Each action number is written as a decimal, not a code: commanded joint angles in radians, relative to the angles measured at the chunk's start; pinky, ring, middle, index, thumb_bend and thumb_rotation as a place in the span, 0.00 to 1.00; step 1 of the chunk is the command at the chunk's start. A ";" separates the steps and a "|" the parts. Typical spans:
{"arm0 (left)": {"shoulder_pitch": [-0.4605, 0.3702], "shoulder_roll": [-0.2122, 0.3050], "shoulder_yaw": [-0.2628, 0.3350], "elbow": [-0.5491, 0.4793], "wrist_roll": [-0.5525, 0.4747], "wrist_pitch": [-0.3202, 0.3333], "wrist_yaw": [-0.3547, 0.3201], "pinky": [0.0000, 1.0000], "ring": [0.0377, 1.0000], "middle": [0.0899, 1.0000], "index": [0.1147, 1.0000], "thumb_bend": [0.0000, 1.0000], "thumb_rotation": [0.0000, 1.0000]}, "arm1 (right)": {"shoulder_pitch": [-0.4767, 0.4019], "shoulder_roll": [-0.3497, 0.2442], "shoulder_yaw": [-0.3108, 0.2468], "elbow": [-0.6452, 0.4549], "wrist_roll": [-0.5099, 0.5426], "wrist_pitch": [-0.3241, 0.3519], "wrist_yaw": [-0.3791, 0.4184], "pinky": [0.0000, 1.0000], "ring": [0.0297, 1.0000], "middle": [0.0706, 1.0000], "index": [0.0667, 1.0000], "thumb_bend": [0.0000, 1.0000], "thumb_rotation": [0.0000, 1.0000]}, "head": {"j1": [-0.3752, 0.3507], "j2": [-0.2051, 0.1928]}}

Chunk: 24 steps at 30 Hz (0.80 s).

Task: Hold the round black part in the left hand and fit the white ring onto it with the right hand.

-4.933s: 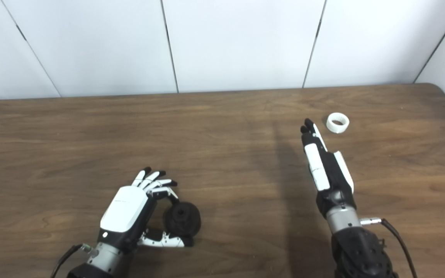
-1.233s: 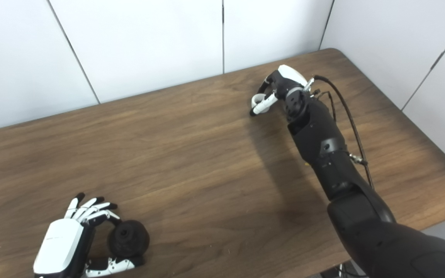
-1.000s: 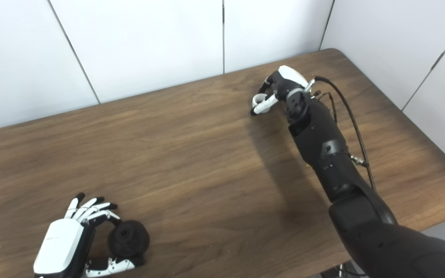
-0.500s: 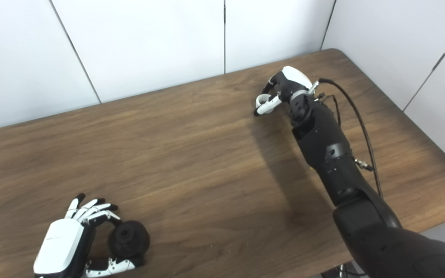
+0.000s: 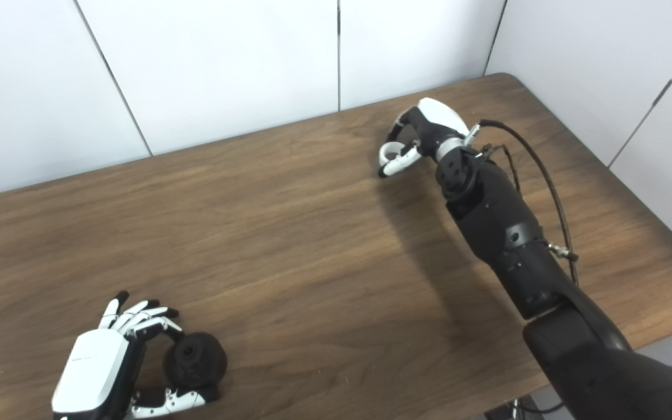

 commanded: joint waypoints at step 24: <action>-0.032 -0.084 -0.077 0.024 0.131 0.069 -0.029 1.00 0.89 0.75 0.42 0.53 0.06 | 0.062 0.029 0.101 -0.616 -0.007 0.052 0.386 0.99 0.95 0.81 0.45 0.52 0.13 | 0.282 0.050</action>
